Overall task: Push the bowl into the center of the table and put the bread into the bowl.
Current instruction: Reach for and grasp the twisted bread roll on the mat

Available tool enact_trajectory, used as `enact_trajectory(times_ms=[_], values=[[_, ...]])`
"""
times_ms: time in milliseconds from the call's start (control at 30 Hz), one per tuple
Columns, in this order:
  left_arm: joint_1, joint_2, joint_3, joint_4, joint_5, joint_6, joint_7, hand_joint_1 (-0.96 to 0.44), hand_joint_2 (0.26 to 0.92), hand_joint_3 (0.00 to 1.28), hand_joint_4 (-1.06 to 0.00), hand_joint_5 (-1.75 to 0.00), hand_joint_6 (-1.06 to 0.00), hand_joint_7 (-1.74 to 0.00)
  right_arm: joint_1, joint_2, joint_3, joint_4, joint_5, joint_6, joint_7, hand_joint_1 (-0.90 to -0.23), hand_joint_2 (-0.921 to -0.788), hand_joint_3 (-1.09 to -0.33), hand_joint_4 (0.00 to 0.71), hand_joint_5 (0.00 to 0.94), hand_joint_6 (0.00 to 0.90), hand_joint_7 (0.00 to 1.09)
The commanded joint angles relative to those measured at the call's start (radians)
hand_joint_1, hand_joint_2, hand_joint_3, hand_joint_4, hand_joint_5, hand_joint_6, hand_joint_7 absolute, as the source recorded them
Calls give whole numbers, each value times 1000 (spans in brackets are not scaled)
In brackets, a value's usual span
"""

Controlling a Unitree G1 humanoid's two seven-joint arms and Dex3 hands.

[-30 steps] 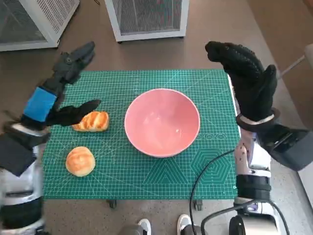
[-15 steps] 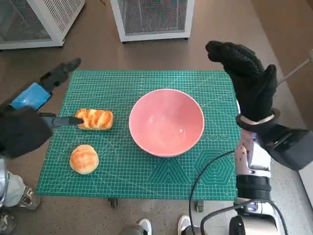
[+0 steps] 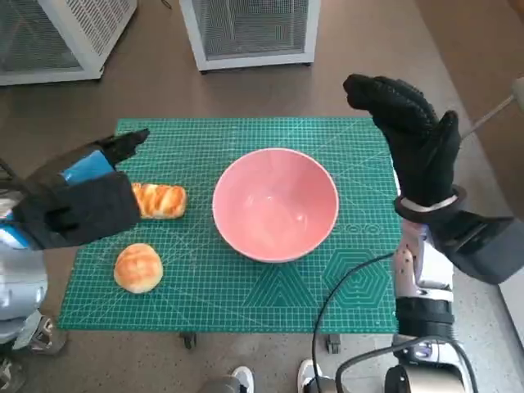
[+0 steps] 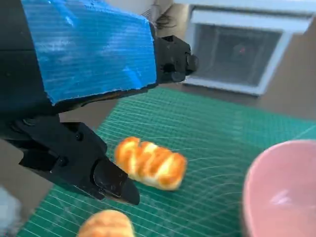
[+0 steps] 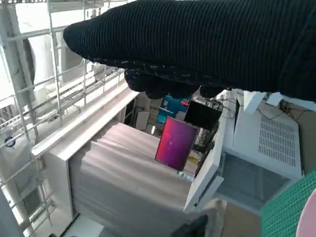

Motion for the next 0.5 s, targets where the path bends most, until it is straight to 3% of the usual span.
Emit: enact_trajectory(times_ms=[33, 300, 500], values=[[-35, 0, -34, 33, 41, 11, -24, 33, 682, 16, -15, -3, -160, -27, 21, -6, 1, 5, 9, 16, -4, -640, -921, -770, 192, 4, 75, 294], [-40, -8, -36, 39, 57, 13, -35, 24, 683, 15, -18, -2, -166, -17, 21, -6, 1, 4, 9, 17, -4, -638, -921, -770, 192, 3, 73, 297], [-110, -95, -142, 258, 116, -40, -5, -3, 687, 15, -36, -6, -168, -11, 22, -3, 0, 13, 16, 18, 0, -634, -921, -769, 190, 2, 72, 300]])
